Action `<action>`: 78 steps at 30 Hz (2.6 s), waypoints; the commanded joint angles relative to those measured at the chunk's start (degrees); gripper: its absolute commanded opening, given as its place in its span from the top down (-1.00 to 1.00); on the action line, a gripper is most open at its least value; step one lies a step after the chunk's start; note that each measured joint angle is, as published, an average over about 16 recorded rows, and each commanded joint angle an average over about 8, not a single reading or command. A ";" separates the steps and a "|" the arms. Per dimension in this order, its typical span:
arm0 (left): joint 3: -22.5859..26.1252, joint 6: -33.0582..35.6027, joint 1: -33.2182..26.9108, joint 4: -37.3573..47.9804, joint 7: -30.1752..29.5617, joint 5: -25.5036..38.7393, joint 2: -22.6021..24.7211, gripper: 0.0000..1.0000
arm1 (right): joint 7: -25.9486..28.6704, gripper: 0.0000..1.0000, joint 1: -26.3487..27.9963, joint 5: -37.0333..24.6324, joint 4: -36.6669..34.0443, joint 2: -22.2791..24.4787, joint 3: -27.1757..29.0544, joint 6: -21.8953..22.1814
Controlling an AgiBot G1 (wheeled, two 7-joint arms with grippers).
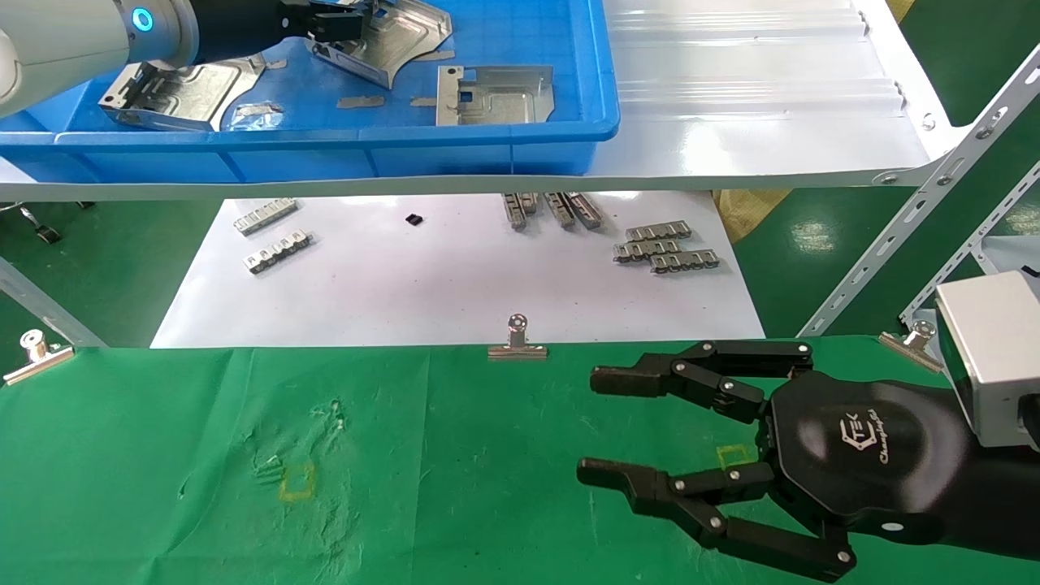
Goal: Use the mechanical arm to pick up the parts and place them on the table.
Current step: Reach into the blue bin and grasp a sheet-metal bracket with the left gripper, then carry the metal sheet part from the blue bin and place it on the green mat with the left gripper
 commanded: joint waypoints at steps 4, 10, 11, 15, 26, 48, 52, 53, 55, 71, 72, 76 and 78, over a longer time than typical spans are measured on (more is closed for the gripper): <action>0.55 1.41 -0.09 -0.26 -1.71 0.86 -0.14 1.00 | 0.00 -1.00 0.00 0.00 0.00 0.00 0.00 0.00; 0.65 2.25 -0.04 -0.44 -3.32 1.03 -0.63 1.00 | 0.00 -1.00 0.00 0.00 0.00 0.00 0.00 0.00; 0.64 2.39 -0.03 -0.46 -3.51 1.03 -0.74 1.00 | 0.00 -1.00 0.00 0.00 0.00 0.00 0.00 0.00; 0.65 2.90 -0.01 -0.58 -4.03 1.04 -1.17 1.00 | 0.00 -1.00 0.00 0.00 0.00 0.00 0.00 0.00; -0.79 10.08 -0.86 -3.04 -2.90 -1.09 -4.02 1.00 | 0.00 -1.00 0.00 0.01 0.00 0.00 -0.01 0.00; -5.29 54.71 2.25 -14.12 12.94 -12.26 -18.51 1.00 | -0.01 -1.00 0.00 0.01 0.00 0.01 -0.01 0.01; -3.80 55.34 6.15 -20.67 11.91 -16.53 -21.46 1.00 | -0.01 -1.00 0.00 0.01 0.00 0.01 -0.02 0.01; -3.25 55.37 7.41 -22.85 11.42 -17.98 -22.46 1.00 | -0.01 -1.00 0.00 0.01 0.00 0.01 -0.02 0.01; -1.80 55.40 10.23 -27.92 10.42 -21.27 -24.83 1.00 | -0.01 -1.00 0.00 0.01 0.00 0.01 -0.02 0.01; 13.35 54.13 25.04 -44.83 21.24 -30.93 -40.32 1.00 | -0.01 -1.00 0.01 0.01 0.00 0.01 -0.02 0.01; 14.22 54.05 25.52 -44.12 22.64 -30.27 -40.41 1.00 | -0.01 -1.00 0.01 0.01 0.00 0.01 -0.02 0.01; 17.80 53.73 26.86 -40.31 28.77 -26.52 -39.53 1.00 | -0.01 -1.00 0.01 0.02 0.00 0.01 -0.02 0.01; 19.29 53.39 27.19 -37.58 32.00 -24.63 -38.43 1.00 | -0.01 -1.00 0.01 0.02 0.00 0.01 -0.02 0.01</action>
